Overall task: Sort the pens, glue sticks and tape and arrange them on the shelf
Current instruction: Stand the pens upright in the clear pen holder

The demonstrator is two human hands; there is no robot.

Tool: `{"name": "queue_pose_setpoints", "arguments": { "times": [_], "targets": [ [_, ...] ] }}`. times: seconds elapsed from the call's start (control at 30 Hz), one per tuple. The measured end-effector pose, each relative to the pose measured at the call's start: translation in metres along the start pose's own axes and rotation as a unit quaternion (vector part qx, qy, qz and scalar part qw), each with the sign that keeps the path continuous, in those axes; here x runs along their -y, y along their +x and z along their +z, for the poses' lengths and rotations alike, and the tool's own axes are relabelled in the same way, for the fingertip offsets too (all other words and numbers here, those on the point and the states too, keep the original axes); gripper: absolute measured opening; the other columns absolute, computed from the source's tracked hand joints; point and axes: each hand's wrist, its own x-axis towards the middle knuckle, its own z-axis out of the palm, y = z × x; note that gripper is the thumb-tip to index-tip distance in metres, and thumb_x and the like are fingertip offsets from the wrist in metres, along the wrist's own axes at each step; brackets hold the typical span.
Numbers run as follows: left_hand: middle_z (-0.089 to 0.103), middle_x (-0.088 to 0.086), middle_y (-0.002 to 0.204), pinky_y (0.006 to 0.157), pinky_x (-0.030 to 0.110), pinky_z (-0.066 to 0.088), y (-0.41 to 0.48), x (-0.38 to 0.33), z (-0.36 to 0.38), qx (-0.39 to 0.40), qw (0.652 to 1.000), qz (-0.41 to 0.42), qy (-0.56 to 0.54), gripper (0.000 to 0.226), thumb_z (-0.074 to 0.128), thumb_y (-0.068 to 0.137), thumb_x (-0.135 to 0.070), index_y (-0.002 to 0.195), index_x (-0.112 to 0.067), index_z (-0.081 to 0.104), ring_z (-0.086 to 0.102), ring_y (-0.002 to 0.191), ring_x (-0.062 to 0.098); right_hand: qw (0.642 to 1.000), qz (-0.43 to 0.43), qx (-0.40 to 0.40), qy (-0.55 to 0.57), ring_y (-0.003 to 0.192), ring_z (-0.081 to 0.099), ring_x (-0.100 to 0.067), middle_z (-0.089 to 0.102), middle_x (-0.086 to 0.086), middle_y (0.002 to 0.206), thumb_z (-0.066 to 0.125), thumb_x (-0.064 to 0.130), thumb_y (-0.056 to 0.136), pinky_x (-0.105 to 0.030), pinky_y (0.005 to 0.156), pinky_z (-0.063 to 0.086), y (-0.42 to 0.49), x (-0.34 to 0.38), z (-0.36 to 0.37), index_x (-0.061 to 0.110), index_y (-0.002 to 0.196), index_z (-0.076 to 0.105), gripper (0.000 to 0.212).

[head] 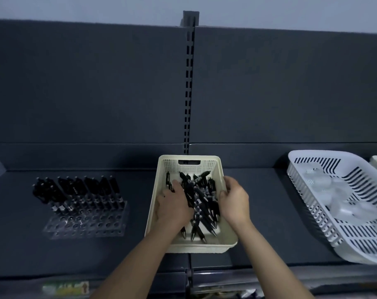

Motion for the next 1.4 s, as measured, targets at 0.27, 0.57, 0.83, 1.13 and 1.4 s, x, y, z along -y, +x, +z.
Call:
{"name": "queue_pose_setpoints", "arguments": {
  "times": [0.27,0.57,0.83,1.13,1.4],
  "targets": [
    [0.043,0.02,0.13,0.093,0.039,0.048,0.016,0.003,0.008,-0.006,0.998,-0.035,-0.048,0.096,0.068,0.079,-0.036,0.148,-0.007,0.007,0.046,0.117,0.034,0.999,0.036,-0.001,0.033,0.088,0.061,-0.015,0.069,-0.003,0.102,0.042,-0.005,0.086,-0.02,0.076,0.043,0.0,0.002,-0.003,0.012,0.117,0.061,0.04],
    [0.051,0.0,0.077,0.046,0.027,0.033,0.021,0.001,0.002,-0.036,0.984,-0.044,-0.169,0.025,0.046,0.094,-0.015,0.114,-0.005,0.035,0.05,0.063,0.013,0.999,0.034,0.0,0.011,0.093,0.063,-0.021,0.069,-0.004,0.103,0.041,-0.005,0.085,-0.024,0.075,0.046,0.001,0.0,-0.001,0.012,0.118,0.059,0.041],
    [0.052,0.002,0.07,0.047,0.029,0.037,0.02,-0.002,-0.015,-0.123,0.926,0.003,-0.357,0.013,0.045,0.095,-0.011,0.104,-0.002,0.045,0.05,0.055,0.016,1.0,0.027,0.001,0.005,0.095,0.063,-0.02,0.069,-0.004,0.105,0.043,-0.005,0.086,-0.018,0.072,0.041,0.001,-0.001,-0.001,0.01,0.119,0.059,0.039],
    [0.053,0.005,0.09,0.055,0.024,0.047,0.005,0.007,-0.049,-0.106,0.832,0.017,-0.544,0.007,0.046,0.095,-0.009,0.102,-0.009,0.045,0.059,0.062,0.012,0.998,-0.011,-0.021,-0.051,0.097,0.06,-0.028,0.065,-0.011,0.102,0.042,-0.008,0.084,-0.021,0.068,0.036,0.002,-0.003,0.004,0.006,0.116,0.061,0.04],
    [0.055,0.007,0.085,0.055,0.031,0.045,-0.009,0.029,-0.059,-0.075,0.804,-0.007,-0.59,0.009,0.055,0.09,-0.015,0.098,-0.011,0.054,0.057,0.056,0.014,0.962,-0.212,0.047,-0.166,0.087,0.059,-0.027,0.065,-0.012,0.093,0.051,-0.009,0.081,-0.034,0.075,0.053,-0.008,0.022,0.026,0.004,0.098,0.067,0.027]
  ]
}}
